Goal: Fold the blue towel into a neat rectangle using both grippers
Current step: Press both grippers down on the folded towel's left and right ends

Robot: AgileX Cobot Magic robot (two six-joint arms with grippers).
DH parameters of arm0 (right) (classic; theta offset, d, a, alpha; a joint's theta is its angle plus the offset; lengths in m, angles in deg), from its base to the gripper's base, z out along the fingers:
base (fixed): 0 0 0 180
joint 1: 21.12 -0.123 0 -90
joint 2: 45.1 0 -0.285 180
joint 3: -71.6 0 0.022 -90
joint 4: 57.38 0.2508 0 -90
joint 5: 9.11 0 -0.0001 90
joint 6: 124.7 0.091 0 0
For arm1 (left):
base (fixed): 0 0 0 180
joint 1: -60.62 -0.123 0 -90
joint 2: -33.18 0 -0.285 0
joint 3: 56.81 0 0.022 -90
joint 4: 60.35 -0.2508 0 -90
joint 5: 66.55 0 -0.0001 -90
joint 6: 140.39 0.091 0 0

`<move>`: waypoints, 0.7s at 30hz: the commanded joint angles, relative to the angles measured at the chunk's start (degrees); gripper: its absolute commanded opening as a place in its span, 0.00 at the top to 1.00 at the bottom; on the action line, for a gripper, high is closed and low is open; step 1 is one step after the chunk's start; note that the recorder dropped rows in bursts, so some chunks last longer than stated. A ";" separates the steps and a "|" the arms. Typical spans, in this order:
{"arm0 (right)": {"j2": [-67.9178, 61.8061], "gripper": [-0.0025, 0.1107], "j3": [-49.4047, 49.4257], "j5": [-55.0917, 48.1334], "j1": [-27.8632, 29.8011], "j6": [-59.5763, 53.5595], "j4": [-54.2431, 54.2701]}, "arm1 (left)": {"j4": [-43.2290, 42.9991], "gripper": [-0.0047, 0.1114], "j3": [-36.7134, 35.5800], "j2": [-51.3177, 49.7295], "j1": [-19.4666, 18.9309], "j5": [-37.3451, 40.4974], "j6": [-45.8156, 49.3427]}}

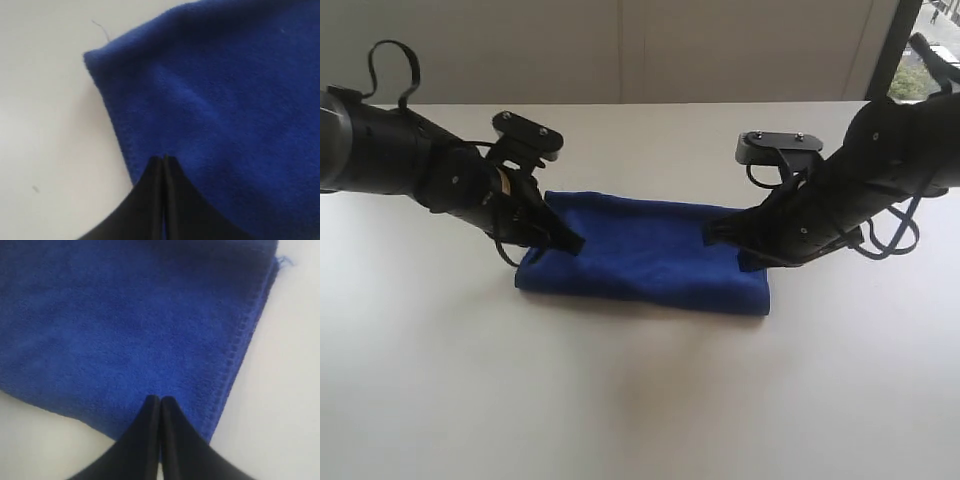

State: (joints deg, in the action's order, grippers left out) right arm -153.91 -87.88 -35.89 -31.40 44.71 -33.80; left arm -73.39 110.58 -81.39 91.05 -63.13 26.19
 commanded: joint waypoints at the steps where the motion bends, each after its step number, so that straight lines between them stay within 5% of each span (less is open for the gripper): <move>1: -1.03 0.98 -0.03 -0.02 0.04 -2.70 2.66 | 0.49 0.96 0.19 -2.27 1.10 1.21 0.73; 21: -6.48 0.98 -0.03 6.58 0.04 -3.12 -8.22 | 6.04 0.96 0.19 -4.55 3.35 14.68 -1.44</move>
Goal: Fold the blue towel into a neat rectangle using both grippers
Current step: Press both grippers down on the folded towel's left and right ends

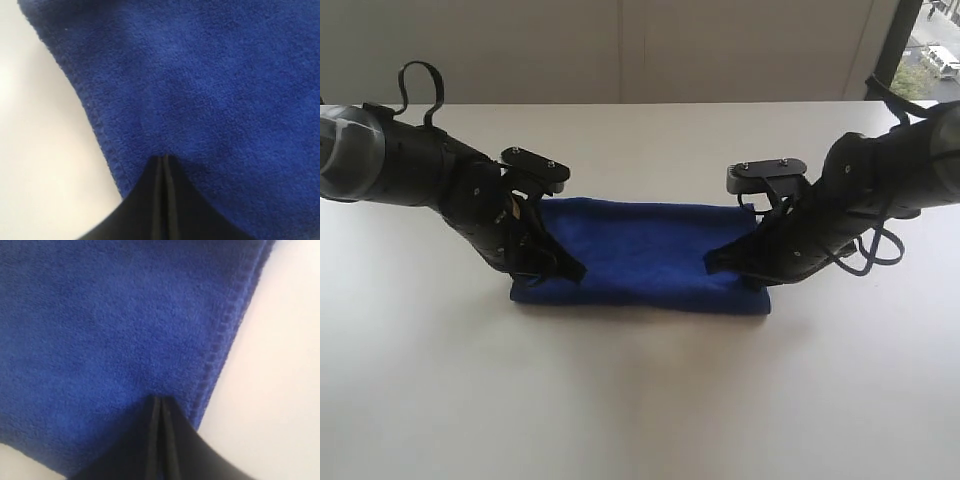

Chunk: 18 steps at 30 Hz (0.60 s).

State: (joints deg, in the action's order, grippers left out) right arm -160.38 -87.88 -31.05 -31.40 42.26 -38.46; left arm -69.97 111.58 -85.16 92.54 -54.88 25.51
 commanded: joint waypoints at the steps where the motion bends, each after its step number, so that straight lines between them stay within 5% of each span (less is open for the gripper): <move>1: -0.02 0.98 -0.03 1.90 0.04 -0.67 -3.54 | 2.72 0.96 -0.81 -0.77 2.24 6.54 -0.76; 18: 2.96 0.98 -0.03 4.61 0.04 1.64 -5.01 | 1.31 0.96 -0.81 1.57 1.91 6.79 -2.47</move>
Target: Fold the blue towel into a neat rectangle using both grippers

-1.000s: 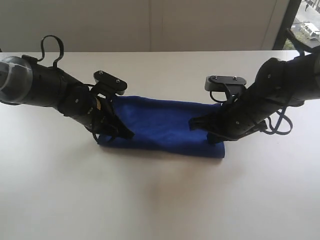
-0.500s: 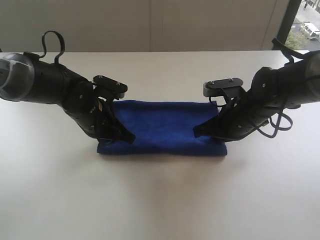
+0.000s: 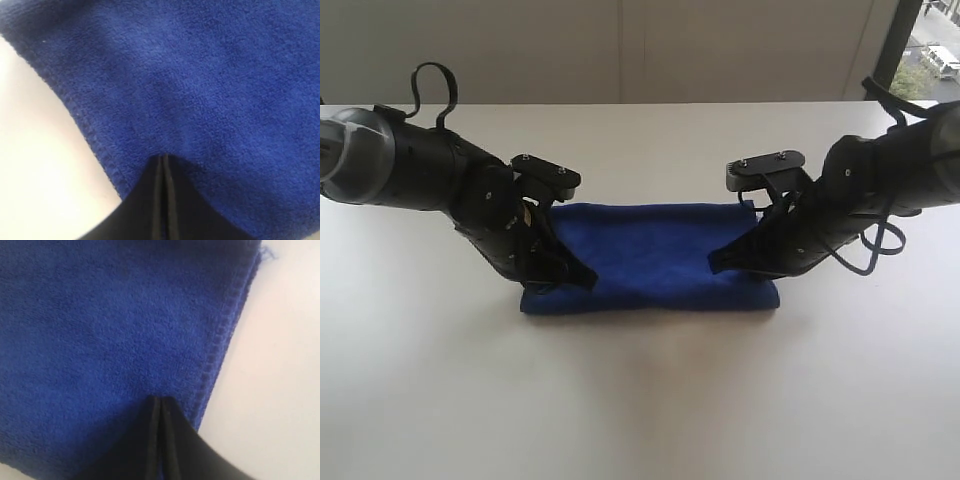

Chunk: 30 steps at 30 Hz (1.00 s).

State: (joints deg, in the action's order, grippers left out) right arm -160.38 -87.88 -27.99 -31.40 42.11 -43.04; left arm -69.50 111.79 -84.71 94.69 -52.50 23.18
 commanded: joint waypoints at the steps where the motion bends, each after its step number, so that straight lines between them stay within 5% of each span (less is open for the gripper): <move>1: 3.97 0.98 -0.03 1.63 0.04 1.86 -0.43 | 0.84 0.96 -1.01 2.26 -0.25 4.41 -0.13; 18: 26.24 0.98 0.62 -7.68 2.49 6.08 -1.09 | -1.15 0.96 -2.41 22.78 -2.78 11.07 -3.63; 30: 55.26 0.98 13.34 -5.31 2.49 5.97 -1.09 | -1.15 0.96 -16.53 49.76 -2.78 9.95 -8.26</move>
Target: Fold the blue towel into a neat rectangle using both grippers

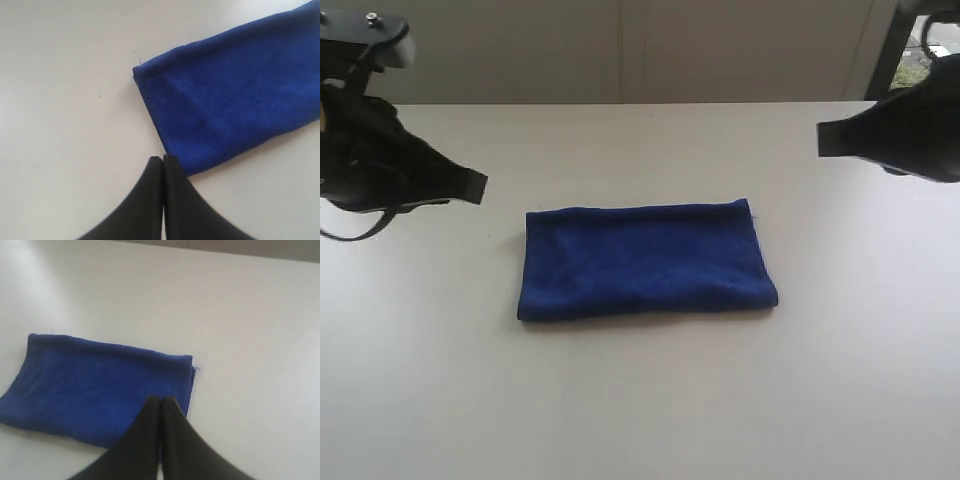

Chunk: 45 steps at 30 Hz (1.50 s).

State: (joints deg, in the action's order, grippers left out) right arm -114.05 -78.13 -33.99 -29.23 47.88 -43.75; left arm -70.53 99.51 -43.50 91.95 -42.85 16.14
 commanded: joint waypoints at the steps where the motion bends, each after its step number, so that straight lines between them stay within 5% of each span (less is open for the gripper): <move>1: 11.68 0.98 4.46 0.69 0.32 0.20 -0.38 | -0.12 0.96 -5.27 10.66 -0.03 0.31 -1.22; 13: 42.06 0.98 16.49 1.97 0.32 -0.39 -0.50 | -0.01 0.96 -22.81 41.76 -0.03 0.76 -1.06; 34: 46.12 0.98 17.17 -1.35 0.76 -0.26 -0.39 | -0.01 0.96 -22.81 43.17 -0.03 4.50 -0.78; 45: 53.66 0.98 17.17 -1.35 12.36 -0.26 -0.39 | -0.01 0.96 -22.81 43.17 -0.03 4.50 -0.78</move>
State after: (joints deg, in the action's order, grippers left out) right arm -61.73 -61.29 -35.62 -19.82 47.75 -43.75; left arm -70.53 77.19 -0.77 91.95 -38.63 15.30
